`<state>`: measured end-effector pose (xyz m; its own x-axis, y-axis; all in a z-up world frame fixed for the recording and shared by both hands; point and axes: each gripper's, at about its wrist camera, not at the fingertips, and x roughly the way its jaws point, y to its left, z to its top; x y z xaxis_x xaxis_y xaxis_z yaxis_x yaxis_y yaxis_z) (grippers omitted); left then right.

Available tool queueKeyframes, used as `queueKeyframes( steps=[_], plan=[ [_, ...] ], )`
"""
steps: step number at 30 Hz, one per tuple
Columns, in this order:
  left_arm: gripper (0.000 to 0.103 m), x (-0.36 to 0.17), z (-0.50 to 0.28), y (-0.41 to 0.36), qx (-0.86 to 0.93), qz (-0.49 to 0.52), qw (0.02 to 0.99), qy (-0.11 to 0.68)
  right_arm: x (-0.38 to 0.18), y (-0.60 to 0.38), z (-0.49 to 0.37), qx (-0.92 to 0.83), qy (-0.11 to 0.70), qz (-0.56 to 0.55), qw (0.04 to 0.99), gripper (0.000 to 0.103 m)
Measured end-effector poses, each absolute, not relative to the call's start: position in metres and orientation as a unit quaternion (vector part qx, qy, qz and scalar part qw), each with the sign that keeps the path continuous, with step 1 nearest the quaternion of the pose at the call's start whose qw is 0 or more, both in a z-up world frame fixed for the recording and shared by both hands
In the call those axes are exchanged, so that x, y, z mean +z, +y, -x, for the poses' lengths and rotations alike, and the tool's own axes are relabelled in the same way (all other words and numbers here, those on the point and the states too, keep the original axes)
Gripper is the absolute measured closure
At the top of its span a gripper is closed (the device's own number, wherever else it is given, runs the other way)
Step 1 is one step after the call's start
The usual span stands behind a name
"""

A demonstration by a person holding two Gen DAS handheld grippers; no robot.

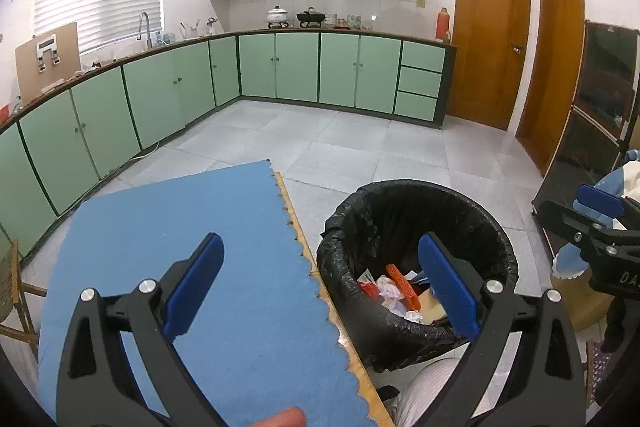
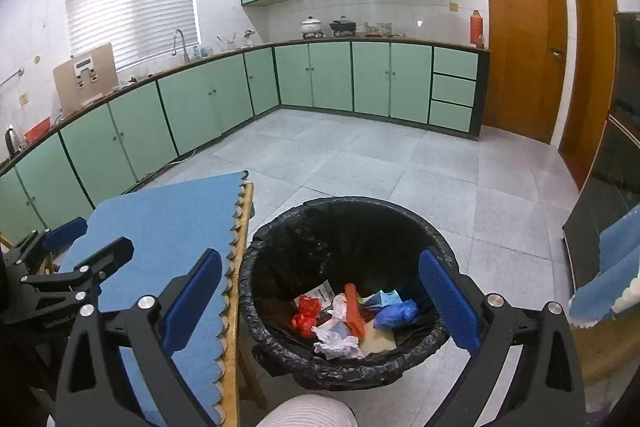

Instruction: Collect trash

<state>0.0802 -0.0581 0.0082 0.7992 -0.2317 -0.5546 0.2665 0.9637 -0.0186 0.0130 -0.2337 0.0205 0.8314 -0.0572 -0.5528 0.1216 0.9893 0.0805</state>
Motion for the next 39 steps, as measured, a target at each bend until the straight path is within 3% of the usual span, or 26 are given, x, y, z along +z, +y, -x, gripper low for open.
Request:
queueKeyframes(
  steps=[39],
  plan=[
    [0.008, 0.022, -0.067, -0.049, -0.121, -0.025, 0.954, 0.272, 0.026, -0.221, -0.009, -0.035, 0.274, -0.044, 0.96, 0.006]
  ],
)
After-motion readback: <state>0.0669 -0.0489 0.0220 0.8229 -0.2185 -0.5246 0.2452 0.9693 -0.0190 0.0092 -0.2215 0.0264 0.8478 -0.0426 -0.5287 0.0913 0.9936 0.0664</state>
